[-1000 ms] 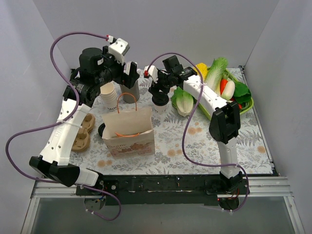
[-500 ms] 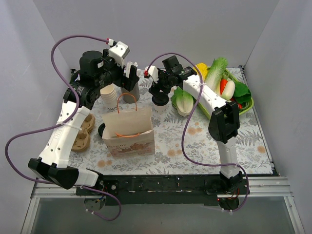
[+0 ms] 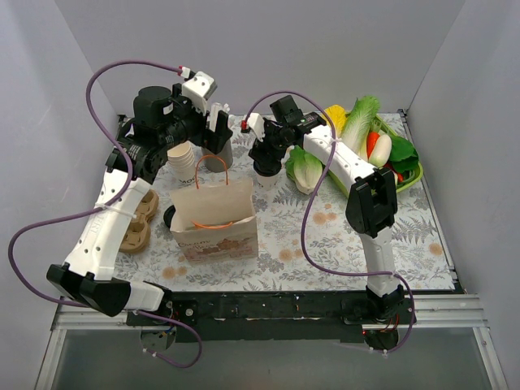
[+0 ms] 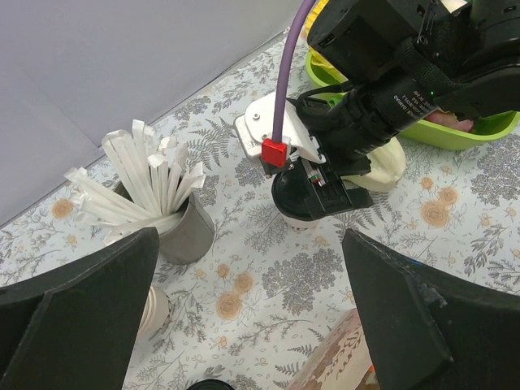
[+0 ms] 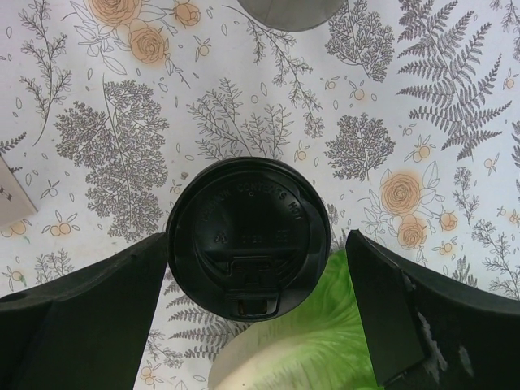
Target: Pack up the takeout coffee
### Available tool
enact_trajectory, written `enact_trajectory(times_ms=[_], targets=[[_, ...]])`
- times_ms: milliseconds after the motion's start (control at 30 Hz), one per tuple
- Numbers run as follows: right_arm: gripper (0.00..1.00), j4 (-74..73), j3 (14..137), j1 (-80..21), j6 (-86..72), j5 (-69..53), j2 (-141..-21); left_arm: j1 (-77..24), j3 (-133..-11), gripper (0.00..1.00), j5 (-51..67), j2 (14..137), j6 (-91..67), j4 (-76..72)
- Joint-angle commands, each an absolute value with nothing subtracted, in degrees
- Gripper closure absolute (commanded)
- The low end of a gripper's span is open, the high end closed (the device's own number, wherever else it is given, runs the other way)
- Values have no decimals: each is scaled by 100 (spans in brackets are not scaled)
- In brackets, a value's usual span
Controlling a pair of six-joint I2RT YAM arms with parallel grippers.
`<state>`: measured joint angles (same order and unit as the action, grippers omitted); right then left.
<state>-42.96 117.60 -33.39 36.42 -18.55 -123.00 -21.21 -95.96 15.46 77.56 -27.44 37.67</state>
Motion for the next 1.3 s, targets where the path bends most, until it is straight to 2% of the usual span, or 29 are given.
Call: enact_trajectory(times_ms=[0, 833, 1267], targets=[[2, -4368, 11848, -3340, 3586, -2004, -12296, -2127, -9510, 2, 1600, 7480, -2698, 3718], [2, -4667, 11926, -3349, 3586, -1969, -12542, -2127, -9413, 2, 1679, 7462, -2646, 3753], [17, -4641, 11883, -3349, 3586, -2109, -12314, -2127, -9281, 2, 1740, 7400, -2637, 3727]])
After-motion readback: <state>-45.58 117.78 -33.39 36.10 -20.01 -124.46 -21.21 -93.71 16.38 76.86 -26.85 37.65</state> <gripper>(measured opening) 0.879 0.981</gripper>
